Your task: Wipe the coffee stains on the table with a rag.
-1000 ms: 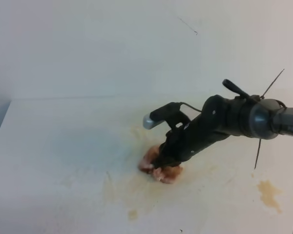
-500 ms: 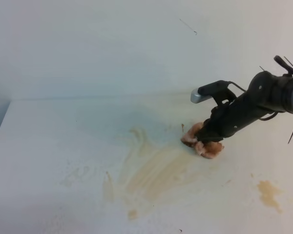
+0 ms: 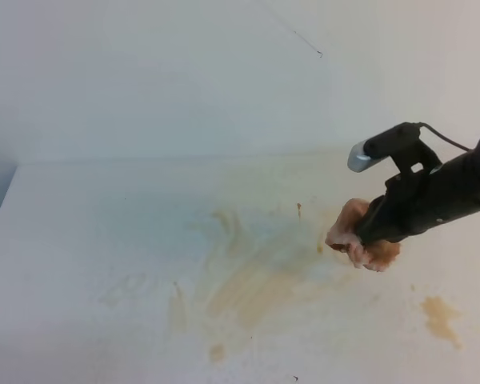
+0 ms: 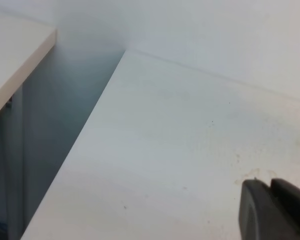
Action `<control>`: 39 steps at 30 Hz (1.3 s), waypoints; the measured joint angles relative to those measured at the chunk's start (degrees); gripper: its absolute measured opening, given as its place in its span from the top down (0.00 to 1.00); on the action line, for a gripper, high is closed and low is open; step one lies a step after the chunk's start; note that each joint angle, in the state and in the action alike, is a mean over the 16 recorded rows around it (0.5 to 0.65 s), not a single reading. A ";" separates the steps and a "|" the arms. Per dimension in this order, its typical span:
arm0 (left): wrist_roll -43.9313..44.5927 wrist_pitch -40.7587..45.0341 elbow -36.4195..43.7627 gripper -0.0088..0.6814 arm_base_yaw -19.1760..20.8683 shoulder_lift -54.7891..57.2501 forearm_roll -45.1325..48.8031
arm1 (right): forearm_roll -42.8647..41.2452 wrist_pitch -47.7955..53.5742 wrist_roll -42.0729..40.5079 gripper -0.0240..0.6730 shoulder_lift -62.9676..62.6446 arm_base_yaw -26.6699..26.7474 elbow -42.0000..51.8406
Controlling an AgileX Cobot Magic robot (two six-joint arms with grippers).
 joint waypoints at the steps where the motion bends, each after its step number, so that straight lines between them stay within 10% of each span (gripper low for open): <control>1: 0.00 0.00 0.00 0.99 0.00 0.00 0.00 | 0.66 -0.27 -0.85 0.91 -1.36 -0.01 1.22; 22: 0.00 0.00 0.00 0.99 0.00 0.00 0.00 | 4.72 4.48 -4.97 0.57 -19.59 -0.01 6.24; 39: 0.00 0.00 0.00 0.99 0.00 0.00 0.00 | -0.57 8.97 0.17 0.94 -52.92 -0.01 15.13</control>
